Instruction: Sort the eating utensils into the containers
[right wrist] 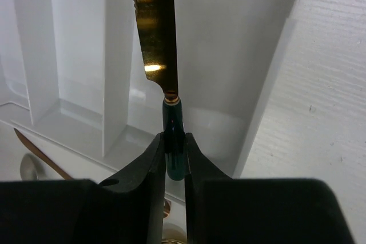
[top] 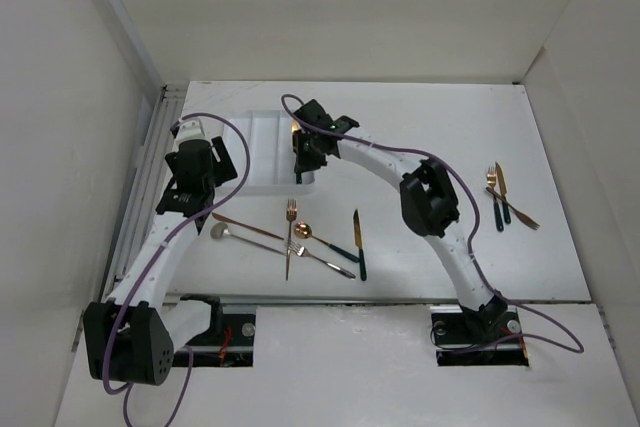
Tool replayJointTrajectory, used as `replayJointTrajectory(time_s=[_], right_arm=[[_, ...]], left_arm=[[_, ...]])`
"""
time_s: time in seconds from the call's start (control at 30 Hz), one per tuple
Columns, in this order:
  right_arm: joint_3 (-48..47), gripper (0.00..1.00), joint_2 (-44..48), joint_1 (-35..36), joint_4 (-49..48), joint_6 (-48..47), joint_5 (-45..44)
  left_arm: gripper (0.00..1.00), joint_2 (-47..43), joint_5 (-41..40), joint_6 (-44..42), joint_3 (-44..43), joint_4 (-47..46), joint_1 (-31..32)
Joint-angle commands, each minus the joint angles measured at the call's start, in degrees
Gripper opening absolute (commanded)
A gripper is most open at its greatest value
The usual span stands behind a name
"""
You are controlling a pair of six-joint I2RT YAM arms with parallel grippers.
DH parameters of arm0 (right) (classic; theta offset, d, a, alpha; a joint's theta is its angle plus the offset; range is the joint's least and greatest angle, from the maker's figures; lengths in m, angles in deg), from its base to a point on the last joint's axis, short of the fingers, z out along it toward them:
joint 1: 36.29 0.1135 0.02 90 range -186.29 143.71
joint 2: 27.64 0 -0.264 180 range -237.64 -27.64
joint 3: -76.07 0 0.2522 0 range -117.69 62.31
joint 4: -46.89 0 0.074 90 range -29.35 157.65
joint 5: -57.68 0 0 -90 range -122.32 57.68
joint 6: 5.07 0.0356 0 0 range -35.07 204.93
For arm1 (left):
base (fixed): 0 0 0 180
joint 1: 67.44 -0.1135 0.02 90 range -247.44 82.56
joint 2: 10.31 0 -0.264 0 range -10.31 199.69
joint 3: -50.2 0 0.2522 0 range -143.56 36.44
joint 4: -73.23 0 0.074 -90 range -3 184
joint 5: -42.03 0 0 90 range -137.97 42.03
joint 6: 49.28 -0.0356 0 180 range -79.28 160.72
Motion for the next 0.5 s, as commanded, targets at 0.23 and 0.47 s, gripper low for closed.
replayJointTrajectory(time_s=[0.23, 0.47], right_arm=[[0.4, 0.45, 4.9, -1.2, -5.2, 1.0, 3.1], [7.0, 0.67, 16.7, -1.2, -4.6, -4.3, -1.6]], left_arm=[[0.72, -1.1, -1.1, 0.8, 0.3, -2.1, 0.1], [0.72, -1.1, -1.6, -0.4, -0.3, -2.6, 1.2]])
